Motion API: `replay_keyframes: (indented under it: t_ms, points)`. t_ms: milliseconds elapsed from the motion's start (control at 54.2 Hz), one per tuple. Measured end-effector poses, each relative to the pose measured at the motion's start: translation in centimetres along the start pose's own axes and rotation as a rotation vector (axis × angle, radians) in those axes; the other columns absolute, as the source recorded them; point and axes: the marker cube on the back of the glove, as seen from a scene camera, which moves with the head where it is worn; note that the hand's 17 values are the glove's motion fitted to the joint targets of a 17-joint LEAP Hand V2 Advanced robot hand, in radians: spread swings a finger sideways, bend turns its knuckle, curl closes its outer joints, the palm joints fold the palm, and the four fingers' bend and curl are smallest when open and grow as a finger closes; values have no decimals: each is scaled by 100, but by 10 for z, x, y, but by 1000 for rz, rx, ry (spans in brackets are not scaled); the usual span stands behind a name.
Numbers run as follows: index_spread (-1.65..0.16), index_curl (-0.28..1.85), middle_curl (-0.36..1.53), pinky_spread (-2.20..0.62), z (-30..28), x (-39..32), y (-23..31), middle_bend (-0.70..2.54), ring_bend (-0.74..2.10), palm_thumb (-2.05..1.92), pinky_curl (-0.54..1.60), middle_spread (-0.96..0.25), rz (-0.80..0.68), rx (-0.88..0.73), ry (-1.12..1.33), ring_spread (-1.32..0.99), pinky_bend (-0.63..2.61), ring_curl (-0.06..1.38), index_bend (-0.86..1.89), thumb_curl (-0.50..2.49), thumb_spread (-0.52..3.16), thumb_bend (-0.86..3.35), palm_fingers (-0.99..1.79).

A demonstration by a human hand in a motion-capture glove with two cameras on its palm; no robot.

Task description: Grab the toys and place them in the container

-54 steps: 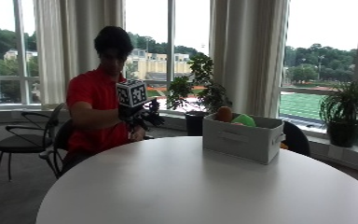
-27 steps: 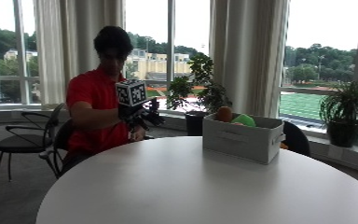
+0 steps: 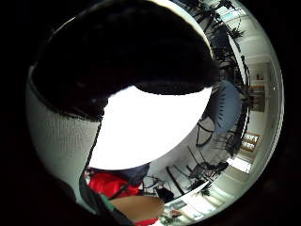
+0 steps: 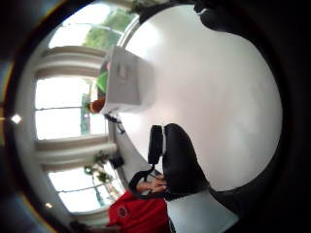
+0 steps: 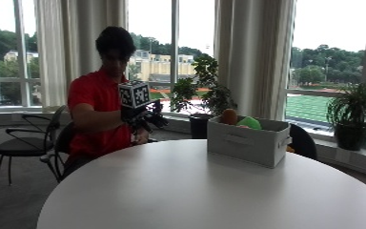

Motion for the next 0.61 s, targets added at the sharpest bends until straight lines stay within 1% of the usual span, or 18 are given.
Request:
replay_keyframes:
  t_ms: [129,609]
  points:
    - [-35,43,33,12,-1,4,-2,18,19,2,32,-5,-18,14,27,3,96,31,19,35,127,-1,-1]
    - [-35,43,33,12,3,-1,-1,18,19,2,33,-5,-6,1,9,3,97,31,19,35,127,-2,-1]
